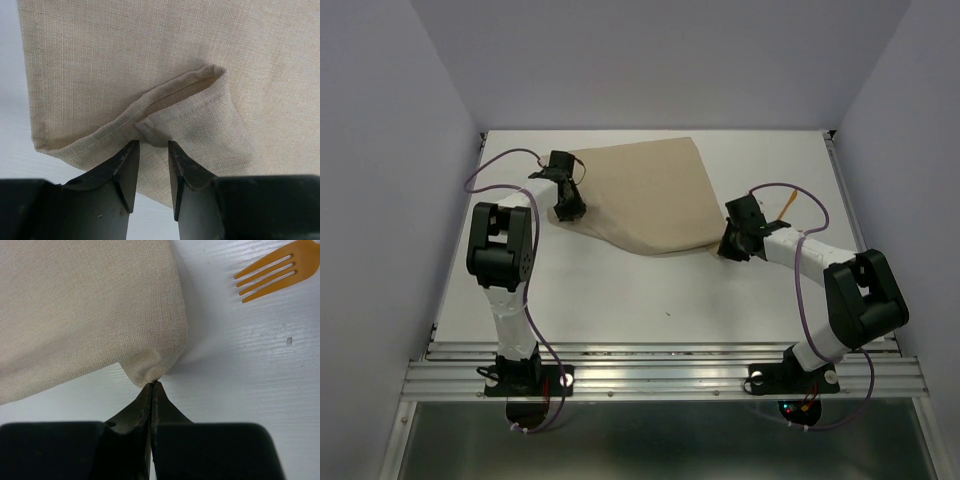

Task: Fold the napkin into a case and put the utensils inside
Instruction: Smooth out the napkin at the center of the board.

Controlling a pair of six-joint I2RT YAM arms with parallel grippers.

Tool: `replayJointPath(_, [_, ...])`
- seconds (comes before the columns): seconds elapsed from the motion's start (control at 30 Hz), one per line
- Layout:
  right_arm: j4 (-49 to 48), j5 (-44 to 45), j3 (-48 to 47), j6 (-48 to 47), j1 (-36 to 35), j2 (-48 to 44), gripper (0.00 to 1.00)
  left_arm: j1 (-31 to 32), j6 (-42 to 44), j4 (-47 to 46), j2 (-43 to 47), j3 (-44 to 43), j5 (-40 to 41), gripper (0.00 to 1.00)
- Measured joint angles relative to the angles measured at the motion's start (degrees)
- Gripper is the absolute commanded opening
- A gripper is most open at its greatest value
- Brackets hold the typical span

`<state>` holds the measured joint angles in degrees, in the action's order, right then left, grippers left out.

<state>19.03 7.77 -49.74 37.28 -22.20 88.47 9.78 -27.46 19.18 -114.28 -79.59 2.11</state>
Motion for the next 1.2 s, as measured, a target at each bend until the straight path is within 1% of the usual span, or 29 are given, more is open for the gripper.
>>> replayJointPath(0.13, [0.02, 0.02, 0.04, 0.00, -0.02, -0.07, 0.01, 0.68, -0.04, -1.25, 0.00, 0.09, 0.13, 0.37])
replayJointPath(0.23, [0.02, 0.02, 0.07, 0.00, 0.00, -0.09, 0.01, 0.85, -0.02, -1.86, 0.00, 0.09, 0.22, 0.38])
replayJointPath(0.3, [0.04, 0.02, 0.07, 0.00, 0.00, -0.13, 0.01, 0.87, -0.02, -1.88, 0.00, 0.09, 0.35, 0.41])
replayJointPath(0.33, [0.02, 0.02, 0.07, 0.00, 0.00, -0.20, 0.01, 0.87, 0.00, -1.88, 0.00, 0.09, 0.37, 0.46])
replayJointPath(0.5, [0.04, 0.02, 0.07, 0.00, 0.00, -0.37, 0.01, 0.87, 0.00, -1.88, -0.11, 0.04, 0.83, 0.58])
replayJointPath(0.6, [0.07, 0.02, 0.07, 0.00, -0.02, -0.37, 0.01, 0.87, 0.02, -2.01, -0.42, -0.33, 1.01, 0.59])
replayJointPath(0.63, [0.07, 0.02, 0.07, 0.00, 0.00, -0.37, 0.01, 0.87, 0.04, -2.03, -0.50, -0.39, 1.05, 0.57])
replayJointPath(0.67, [0.07, 0.02, 0.07, 0.00, 0.00, -0.37, 0.01, 0.87, 0.02, -2.08, -0.66, -0.50, 1.16, 0.49])
replayJointPath(0.7, [0.07, 0.02, 0.09, 0.00, 0.00, -0.37, 0.01, 0.87, 0.04, -2.14, -0.74, -0.59, 1.20, 0.44])
replayJointPath(0.73, [0.07, 0.02, 0.09, 0.00, 0.00, -0.37, 0.01, 0.87, 0.09, -2.29, -0.90, -0.70, 1.31, 0.37])
replayJointPath(0.83, [0.09, 0.02, 0.09, 0.00, -0.02, -0.39, 0.01, 0.87, 0.31, -2.71, -1.33, -0.81, 1.51, 0.30])
replayJointPath(0.9, [0.09, 0.02, 0.11, 0.00, 0.00, -0.42, 0.01, 0.85, 0.13, -3.04, -1.70, -1.14, 1.51, 0.21])
replayJointPath(0.93, [0.02, 0.02, 0.35, 0.00, 0.00, -0.59, 0.01, 0.85, 0.17, -3.32, -1.84, -1.20, 1.57, 0.15])
replayJointPath(0.97, [0.04, 0.02, 0.59, 0.00, -0.02, -0.74, 0.01, 0.85, 0.22, -3.37, -1.95, -1.36, 1.64, 0.13])
replayJointPath(1.0, [0.11, 0.02, 1.01, 0.00, -0.02, -1.01, 0.01, 0.87, 0.22, -3.43, -2.12, -1.51, 1.64, 0.10])
replayJointPath(1.03, [0.24, 0.02, 1.20, 0.00, 0.00, -1.14, 0.01, 0.87, 0.20, -3.50, -2.19, -1.62, 1.60, 0.01])
replayJointPath(1.2, [0.55, 0.04, 1.95, 0.00, 0.00, -1.44, 0.01, 1.11, 0.26, -2.12, -2.84, -3.13, 2.19, 0.00])
